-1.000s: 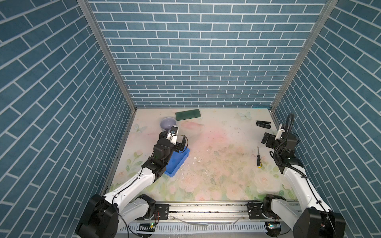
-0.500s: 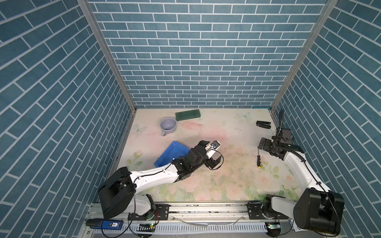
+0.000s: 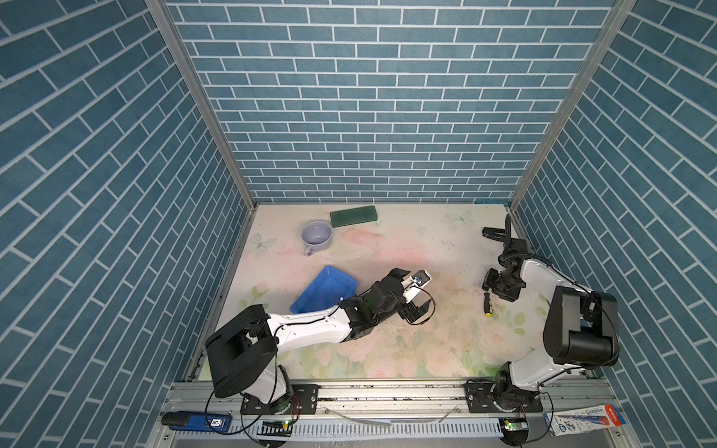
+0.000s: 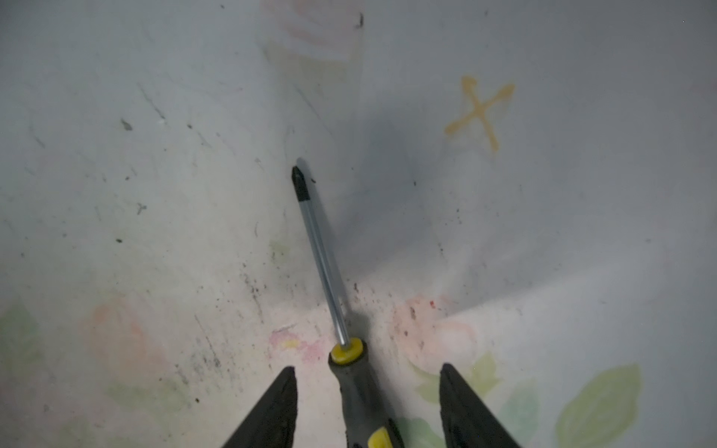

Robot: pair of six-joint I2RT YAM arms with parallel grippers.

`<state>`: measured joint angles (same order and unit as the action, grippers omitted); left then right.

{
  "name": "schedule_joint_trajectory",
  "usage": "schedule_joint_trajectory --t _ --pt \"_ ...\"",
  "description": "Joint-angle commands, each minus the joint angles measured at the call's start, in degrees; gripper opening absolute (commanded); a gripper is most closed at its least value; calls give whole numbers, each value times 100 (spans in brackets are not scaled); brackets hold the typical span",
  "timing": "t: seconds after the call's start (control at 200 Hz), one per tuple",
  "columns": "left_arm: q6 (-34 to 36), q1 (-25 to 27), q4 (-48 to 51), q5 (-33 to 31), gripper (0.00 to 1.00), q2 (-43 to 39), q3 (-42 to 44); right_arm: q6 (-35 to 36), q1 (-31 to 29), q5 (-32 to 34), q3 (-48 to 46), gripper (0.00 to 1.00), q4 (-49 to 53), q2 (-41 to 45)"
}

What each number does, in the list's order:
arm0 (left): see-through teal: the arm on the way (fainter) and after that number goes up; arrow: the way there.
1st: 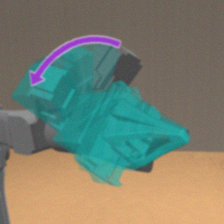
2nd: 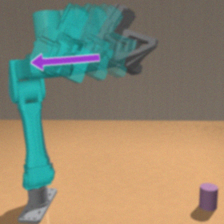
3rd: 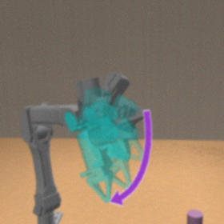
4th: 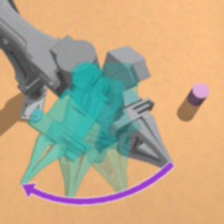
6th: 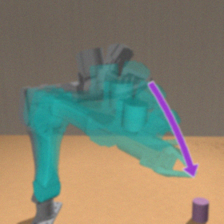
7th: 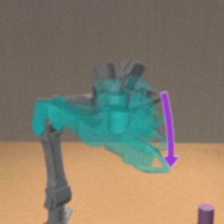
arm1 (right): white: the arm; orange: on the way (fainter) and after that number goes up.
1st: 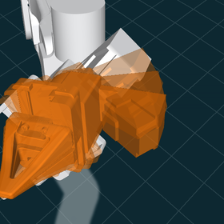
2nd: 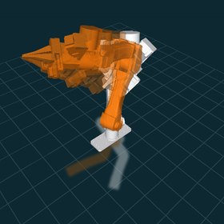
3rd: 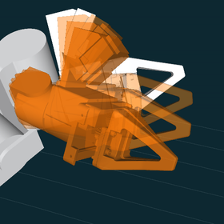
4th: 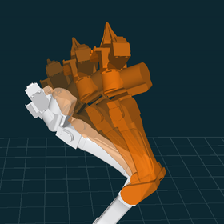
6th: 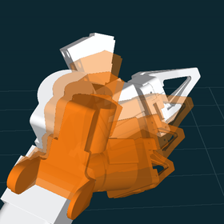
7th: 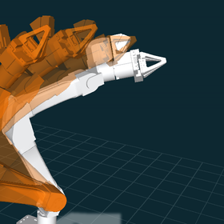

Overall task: Put the screwdriver in the bin
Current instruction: 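Move the right gripper over the black-and-yellow screwdriver while the left arm reaches toward center, then lower the right gripper and close it on the screwdriver shaft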

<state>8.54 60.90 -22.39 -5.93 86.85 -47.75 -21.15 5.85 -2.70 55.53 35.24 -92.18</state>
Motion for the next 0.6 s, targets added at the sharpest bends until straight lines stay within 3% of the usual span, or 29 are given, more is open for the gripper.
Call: schedule_joint_trajectory --t 0.0,0.255,0.47,0.595 --pt "43 34 -62 -14 100 -45 -33 -50 24 -120 428 53 145 -288" --pt "-1 38 -93 -95 100 -45 2 154 37 -118 875 29 255 -820" --pt "60 37 -86 -145 100 -36 18 202 40 -166 1001 16 366 -1031" --pt "113 41 -77 -165 100 -45 29 223 39 -196 1022 15 438 -1119"
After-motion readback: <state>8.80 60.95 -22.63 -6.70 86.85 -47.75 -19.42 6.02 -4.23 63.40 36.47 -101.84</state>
